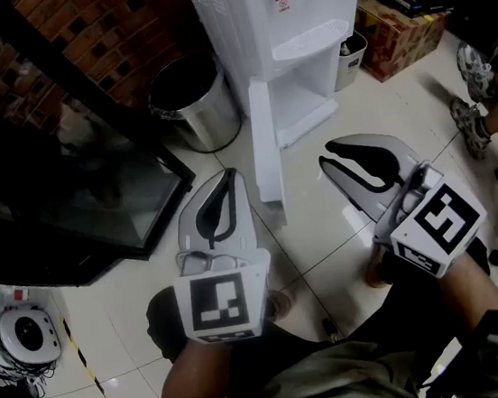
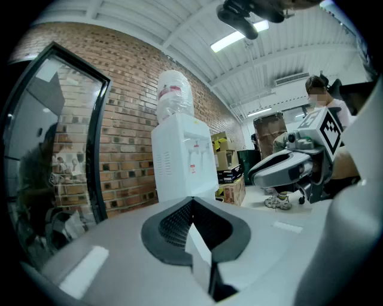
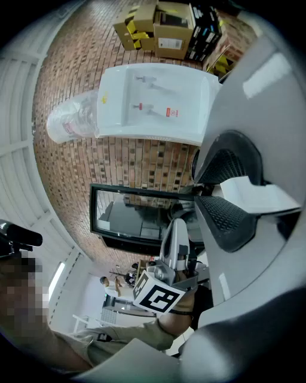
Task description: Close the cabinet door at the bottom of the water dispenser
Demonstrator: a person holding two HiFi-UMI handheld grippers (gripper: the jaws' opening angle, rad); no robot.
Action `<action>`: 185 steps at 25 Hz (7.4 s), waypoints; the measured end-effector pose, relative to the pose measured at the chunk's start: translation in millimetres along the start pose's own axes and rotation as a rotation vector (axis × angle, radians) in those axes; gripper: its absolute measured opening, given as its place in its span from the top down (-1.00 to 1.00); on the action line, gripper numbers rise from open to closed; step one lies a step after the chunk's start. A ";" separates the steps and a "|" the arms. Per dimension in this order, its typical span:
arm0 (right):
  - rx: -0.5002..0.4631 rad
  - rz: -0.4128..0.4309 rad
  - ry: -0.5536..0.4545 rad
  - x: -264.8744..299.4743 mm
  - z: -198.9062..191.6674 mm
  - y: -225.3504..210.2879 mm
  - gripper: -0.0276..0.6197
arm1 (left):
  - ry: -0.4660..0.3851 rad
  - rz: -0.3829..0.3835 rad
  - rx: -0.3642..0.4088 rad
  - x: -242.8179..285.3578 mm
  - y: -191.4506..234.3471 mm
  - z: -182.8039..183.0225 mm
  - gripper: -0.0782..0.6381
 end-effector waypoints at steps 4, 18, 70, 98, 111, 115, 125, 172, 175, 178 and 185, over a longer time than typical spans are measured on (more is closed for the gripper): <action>-0.029 0.018 0.047 17.0 -12.7 10.3 0.64 | -0.002 0.023 0.003 1.2 6.5 -6.4 0.78; -0.123 0.139 0.249 95.9 -71.1 49.8 0.51 | 0.052 0.087 -0.018 15.0 48.6 -42.9 0.78; 0.022 -0.119 0.555 6.7 -146.9 -85.5 0.61 | 0.004 -0.131 0.011 83.8 -38.5 -12.4 0.78; 0.248 -0.640 0.482 22.4 -144.8 -326.9 0.70 | 0.090 -0.185 0.042 200.1 -18.2 -63.5 0.78; 0.519 -0.662 0.142 89.8 -146.3 -396.1 0.91 | 0.103 -0.127 0.015 223.2 4.3 -65.4 0.78; 0.520 -0.595 0.150 105.3 -153.3 -392.5 0.91 | 0.108 -0.132 0.025 219.1 3.5 -66.4 0.78; 0.388 -0.565 0.192 101.4 -126.4 -363.6 0.91 | 0.064 -0.088 0.032 191.9 14.8 -45.3 0.78; 0.137 -0.112 0.012 -16.0 -6.8 -23.4 0.91 | -0.070 -0.186 -0.040 32.9 -26.2 -3.3 0.78; 0.136 -0.100 0.000 -14.3 -3.2 -21.2 0.91 | -0.066 -0.184 -0.031 33.3 -26.3 -4.8 0.78; 0.138 -0.088 -0.014 -12.1 0.8 -18.5 0.91 | -0.060 -0.183 -0.035 33.5 -26.0 -6.3 0.78; 0.120 -0.095 -0.006 -13.7 -1.1 -18.9 0.91 | -0.064 -0.191 -0.032 35.0 -30.0 -6.5 0.78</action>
Point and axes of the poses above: the fingertips, and each gripper's own axes: x forward along the fingers, y to its left, z out of its top, the point moved 2 cm from there along -x, backward along the fingers, and after that the axes turned 6 degrees about x, right-handed, at the moved point
